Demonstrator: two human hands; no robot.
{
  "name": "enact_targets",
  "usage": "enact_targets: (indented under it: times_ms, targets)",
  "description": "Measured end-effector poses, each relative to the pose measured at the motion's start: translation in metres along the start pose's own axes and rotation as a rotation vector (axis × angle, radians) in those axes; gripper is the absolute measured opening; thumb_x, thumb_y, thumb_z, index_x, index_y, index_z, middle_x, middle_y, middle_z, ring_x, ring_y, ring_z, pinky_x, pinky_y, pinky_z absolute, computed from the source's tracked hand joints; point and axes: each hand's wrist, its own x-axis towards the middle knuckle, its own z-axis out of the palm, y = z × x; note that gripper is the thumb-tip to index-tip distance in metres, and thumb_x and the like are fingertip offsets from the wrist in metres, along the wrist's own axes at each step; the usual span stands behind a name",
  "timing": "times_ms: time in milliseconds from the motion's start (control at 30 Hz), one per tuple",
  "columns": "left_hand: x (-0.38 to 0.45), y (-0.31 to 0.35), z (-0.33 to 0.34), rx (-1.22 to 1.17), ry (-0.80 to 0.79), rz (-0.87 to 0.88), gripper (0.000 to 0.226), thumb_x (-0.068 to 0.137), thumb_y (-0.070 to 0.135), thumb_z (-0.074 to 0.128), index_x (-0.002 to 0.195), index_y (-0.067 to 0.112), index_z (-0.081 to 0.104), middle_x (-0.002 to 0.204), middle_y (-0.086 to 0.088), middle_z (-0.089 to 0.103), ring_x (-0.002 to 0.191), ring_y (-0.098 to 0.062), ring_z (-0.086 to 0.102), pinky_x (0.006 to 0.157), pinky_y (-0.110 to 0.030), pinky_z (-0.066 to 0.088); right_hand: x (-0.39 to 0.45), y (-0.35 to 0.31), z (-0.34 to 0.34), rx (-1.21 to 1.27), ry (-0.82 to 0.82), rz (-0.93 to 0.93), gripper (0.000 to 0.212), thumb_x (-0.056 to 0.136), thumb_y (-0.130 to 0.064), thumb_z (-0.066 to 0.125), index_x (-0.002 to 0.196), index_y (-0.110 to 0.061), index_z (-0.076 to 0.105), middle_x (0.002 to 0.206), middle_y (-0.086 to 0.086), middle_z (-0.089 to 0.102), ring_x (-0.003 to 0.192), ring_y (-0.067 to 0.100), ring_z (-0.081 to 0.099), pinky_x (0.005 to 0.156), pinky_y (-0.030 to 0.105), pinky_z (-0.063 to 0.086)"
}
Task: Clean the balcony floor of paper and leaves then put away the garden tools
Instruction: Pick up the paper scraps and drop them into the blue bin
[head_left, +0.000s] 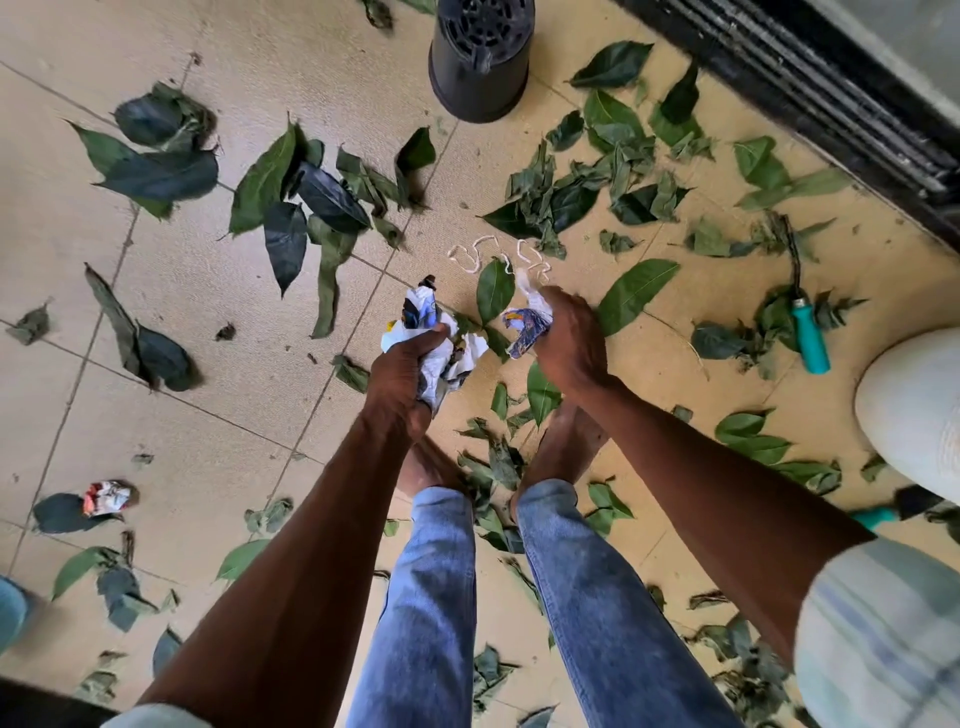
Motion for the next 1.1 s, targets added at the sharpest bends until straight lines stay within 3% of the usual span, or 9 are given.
enact_targets:
  times_ms: [167, 267, 333, 433, 533, 733, 833, 933, 1100]
  targets:
    - [-0.010, 0.010, 0.003, -0.019, -0.034, -0.010, 0.026, 0.095, -0.002, 0.049, 0.079, 0.006, 0.069, 0.083, -0.018, 0.070, 0.081, -0.035, 0.070, 0.065, -0.031, 0.058, 0.028, -0.012, -0.020, -0.296, -0.116, -0.236, 0.044, 0.081, 0.005, 0.061, 0.121, -0.013, 0.066, 0.139, 0.012, 0.043, 0.121, 0.028, 0.043, 0.100, 0.040, 0.042]
    - [-0.005, 0.011, -0.002, -0.012, -0.046, 0.005, 0.015, 0.095, -0.002, 0.049, 0.091, 0.005, 0.061, 0.084, -0.017, 0.069, 0.085, -0.036, 0.067, 0.065, -0.030, 0.057, 0.045, -0.014, -0.018, -0.435, -0.233, -0.354, 0.039, 0.080, 0.000, 0.065, 0.114, -0.016, 0.070, 0.159, 0.008, 0.014, 0.140, 0.031, 0.021, 0.110, 0.046, 0.034]
    - [-0.002, 0.011, -0.007, -0.032, -0.053, 0.015, 0.015, 0.094, -0.004, 0.048, 0.091, 0.005, 0.059, 0.083, -0.015, 0.067, 0.083, -0.036, 0.068, 0.063, -0.029, 0.059, 0.051, -0.012, -0.011, -0.463, -0.291, -0.375, 0.038, 0.080, 0.002, 0.064, 0.113, -0.016, 0.069, 0.161, 0.007, 0.008, 0.145, 0.032, 0.014, 0.113, 0.046, 0.031]
    - [-0.002, 0.008, -0.012, -0.050, -0.056, 0.016, 0.018, 0.095, -0.005, 0.046, 0.086, 0.004, 0.059, 0.080, -0.014, 0.065, 0.076, -0.037, 0.070, 0.061, -0.030, 0.059, 0.047, -0.005, 0.003, -0.423, -0.237, -0.376, 0.037, 0.083, 0.005, 0.057, 0.116, -0.008, 0.067, 0.154, 0.011, 0.027, 0.140, 0.032, 0.024, 0.111, 0.042, 0.034]
    - [-0.005, 0.005, -0.016, -0.087, -0.036, -0.007, 0.019, 0.095, -0.004, 0.046, 0.086, 0.005, 0.060, 0.090, -0.016, 0.061, 0.076, -0.036, 0.071, 0.062, -0.029, 0.059, 0.034, 0.003, 0.010, -0.339, -0.254, -0.340, 0.040, 0.086, 0.006, 0.052, 0.124, -0.004, 0.061, 0.130, 0.014, 0.055, 0.124, 0.028, 0.043, 0.106, 0.034, 0.036]
    - [-0.035, 0.012, -0.006, -0.053, -0.053, 0.034, 0.007, 0.094, -0.001, 0.048, 0.098, -0.002, 0.054, 0.115, -0.034, 0.047, 0.075, -0.034, 0.072, 0.063, -0.029, 0.059, -0.013, -0.008, -0.022, 0.006, -0.077, -0.038, 0.047, 0.076, 0.015, 0.063, 0.121, 0.000, 0.064, 0.115, 0.016, 0.067, 0.106, 0.026, 0.061, 0.089, 0.024, 0.047]
    - [-0.072, 0.022, 0.010, -0.066, -0.023, 0.045, 0.005, 0.089, -0.001, 0.054, 0.094, -0.001, 0.055, 0.103, -0.028, 0.052, 0.081, -0.037, 0.069, 0.061, -0.030, 0.057, -0.046, -0.038, -0.072, 0.139, -0.003, 0.054, 0.045, 0.076, 0.014, 0.059, 0.118, -0.001, 0.066, 0.114, 0.014, 0.068, 0.104, 0.026, 0.064, 0.084, 0.017, 0.043]
    - [-0.126, 0.033, 0.031, -0.066, 0.091, 0.009, 0.007, 0.087, 0.003, 0.062, 0.084, 0.009, 0.063, 0.083, -0.012, 0.062, 0.106, -0.048, 0.060, 0.058, -0.029, 0.055, -0.078, -0.074, -0.135, 0.248, 0.024, 0.171, 0.044, 0.075, 0.012, 0.055, 0.113, -0.004, 0.070, 0.107, 0.014, 0.071, 0.096, 0.028, 0.065, 0.075, 0.021, 0.041]
    - [-0.249, 0.069, 0.079, -0.059, 0.152, -0.029, 0.020, 0.074, 0.011, 0.073, 0.092, 0.009, 0.063, 0.095, -0.015, 0.062, 0.102, -0.037, 0.061, 0.056, -0.026, 0.053, -0.130, -0.136, -0.252, 0.386, 0.004, 0.303, 0.021, 0.076, -0.006, 0.070, 0.096, -0.005, 0.074, 0.090, 0.015, 0.072, 0.078, 0.029, 0.063, 0.052, 0.022, 0.027]
